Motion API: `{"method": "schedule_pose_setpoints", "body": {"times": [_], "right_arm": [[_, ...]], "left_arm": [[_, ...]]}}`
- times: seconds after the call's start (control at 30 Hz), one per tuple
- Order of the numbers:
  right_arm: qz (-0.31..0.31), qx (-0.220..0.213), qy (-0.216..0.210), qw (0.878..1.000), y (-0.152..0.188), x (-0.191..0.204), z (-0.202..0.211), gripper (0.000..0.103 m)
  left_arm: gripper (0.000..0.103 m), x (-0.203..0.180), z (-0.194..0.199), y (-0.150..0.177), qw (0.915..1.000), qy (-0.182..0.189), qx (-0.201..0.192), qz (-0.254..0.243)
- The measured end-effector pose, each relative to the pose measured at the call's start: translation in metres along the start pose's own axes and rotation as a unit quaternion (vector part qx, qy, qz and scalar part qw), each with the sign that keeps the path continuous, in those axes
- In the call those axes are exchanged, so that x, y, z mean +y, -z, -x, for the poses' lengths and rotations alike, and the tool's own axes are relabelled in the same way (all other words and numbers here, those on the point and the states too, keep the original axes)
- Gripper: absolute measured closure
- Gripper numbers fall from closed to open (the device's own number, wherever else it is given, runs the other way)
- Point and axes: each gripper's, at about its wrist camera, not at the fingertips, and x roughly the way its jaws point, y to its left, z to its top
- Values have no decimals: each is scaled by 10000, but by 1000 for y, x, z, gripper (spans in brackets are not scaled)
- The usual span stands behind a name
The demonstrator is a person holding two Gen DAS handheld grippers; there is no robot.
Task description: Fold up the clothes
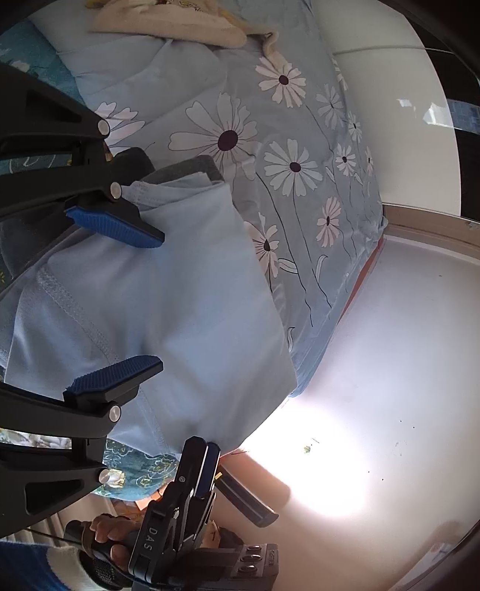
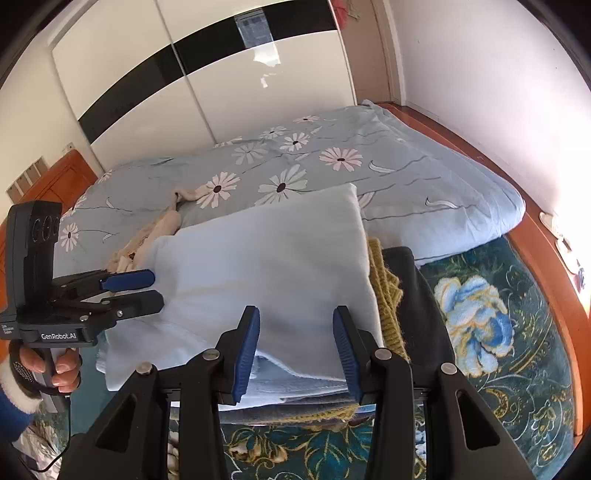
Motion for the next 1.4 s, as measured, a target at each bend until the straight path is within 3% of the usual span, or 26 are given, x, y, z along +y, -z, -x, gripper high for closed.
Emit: {"method": "schedule_pose_setpoints", "body": {"times": [0.23,0.4,0.53,0.83,0.9,1.03,1.27,1.33,1.4], "right_arm": [[-207,27,-68,9998,11,-7,-8,60],[-155,-193,113,9996,10,5,7,60],[-114,-483,295,9983,19,19,26,50],[-184,-457,621,9969,50,38,34,45],[-145,-448,615,9970,59,44,35,44],[-17,-410,692,9968,71,54,32,32],[108,-404,775,9961,88,65,31,26],[100,-433,759,9961,91,65,32,13],[76,-453,769,9960,95,64,32,8]], "left_arm": [[38,-4,-3,4,9999,-125,-75,-60],[38,-11,18,6,9989,-123,-457,-57],[38,-13,35,13,9965,-275,-785,-3],[37,-9,58,49,9914,-624,-1137,152],[33,-10,62,58,9905,-687,-1183,110],[29,-14,66,79,9891,-825,-1216,29],[27,-11,61,107,9899,-968,-1037,40],[24,-7,59,112,9896,-1027,-1001,126],[20,-4,58,118,9889,-1109,-969,206]]}}
